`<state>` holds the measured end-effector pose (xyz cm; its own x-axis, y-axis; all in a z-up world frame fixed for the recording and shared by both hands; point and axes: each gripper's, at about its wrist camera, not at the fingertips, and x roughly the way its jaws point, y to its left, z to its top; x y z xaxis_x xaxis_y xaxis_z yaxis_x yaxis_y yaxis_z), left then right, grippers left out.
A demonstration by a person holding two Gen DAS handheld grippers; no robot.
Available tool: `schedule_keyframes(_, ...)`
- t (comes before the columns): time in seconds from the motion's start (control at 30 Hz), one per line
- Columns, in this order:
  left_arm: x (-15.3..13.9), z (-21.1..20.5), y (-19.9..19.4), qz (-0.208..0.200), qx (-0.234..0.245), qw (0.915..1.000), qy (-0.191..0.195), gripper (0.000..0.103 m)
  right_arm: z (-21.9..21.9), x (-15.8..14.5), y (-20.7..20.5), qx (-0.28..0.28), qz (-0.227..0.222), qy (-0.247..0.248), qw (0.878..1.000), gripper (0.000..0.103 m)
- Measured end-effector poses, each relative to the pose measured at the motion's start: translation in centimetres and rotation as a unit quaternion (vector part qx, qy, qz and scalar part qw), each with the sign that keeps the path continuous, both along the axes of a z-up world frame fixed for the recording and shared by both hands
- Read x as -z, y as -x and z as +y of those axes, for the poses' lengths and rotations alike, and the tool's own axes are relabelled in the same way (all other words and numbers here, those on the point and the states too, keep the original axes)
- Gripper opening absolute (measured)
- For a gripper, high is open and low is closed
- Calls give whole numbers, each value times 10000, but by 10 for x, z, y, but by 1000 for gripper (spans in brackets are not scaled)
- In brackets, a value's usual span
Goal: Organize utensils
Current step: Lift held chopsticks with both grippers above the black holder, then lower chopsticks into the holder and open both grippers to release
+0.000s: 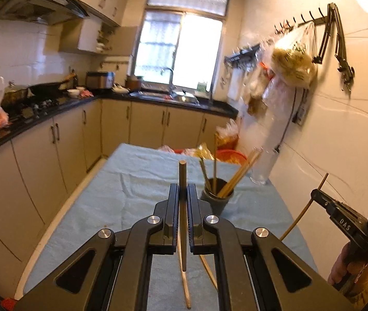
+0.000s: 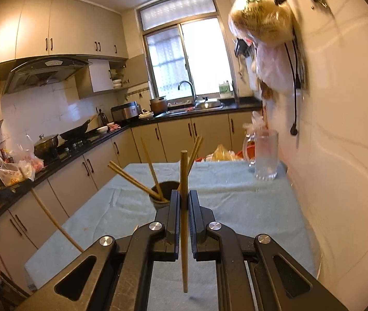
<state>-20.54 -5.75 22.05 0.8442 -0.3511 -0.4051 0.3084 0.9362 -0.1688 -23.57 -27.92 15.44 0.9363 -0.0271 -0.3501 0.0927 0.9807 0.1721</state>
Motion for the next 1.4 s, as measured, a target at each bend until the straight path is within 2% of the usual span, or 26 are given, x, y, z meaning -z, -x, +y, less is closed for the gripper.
schedule_keyframes(0.17, 2, 7, -1, 134, -202, 9997, 22, 5, -14, 1, -9, -109, 47, -325, 9994, 7)
schedule_keyframes(0.33, 1, 5, -7, 233, -238, 9994, 106, 5, -26, 10, -12, -102, 132, -398, 9991, 7)
schedule_keyframes(0.57, -6, -14, -18, 380, 232, 9987, 256, 5, -49, 15, -2, 38, 123, -724, 9973, 7)
schedule_keyframes(0.87, -22, -39, -43, 284, 709, 9964, 368, 5, -52, -15, 8, 205, -214, -619, 9976, 7)
schedule_keyframes(1.0, -37, -48, -54, 68, 829, 9959, 363, 5, -51, -32, -6, 115, -423, -622, 9971, 7)
schedule_keyframes(1.27, -75, -74, -90, -435, 840, 9943, 493, 5, -39, -61, -68, -125, -838, -796, 9932, 7)
schedule_keyframes(1.4, -81, -99, -108, -604, 923, 9926, 506, 5, -38, -66, -99, -113, -1001, -793, 9918, 7)
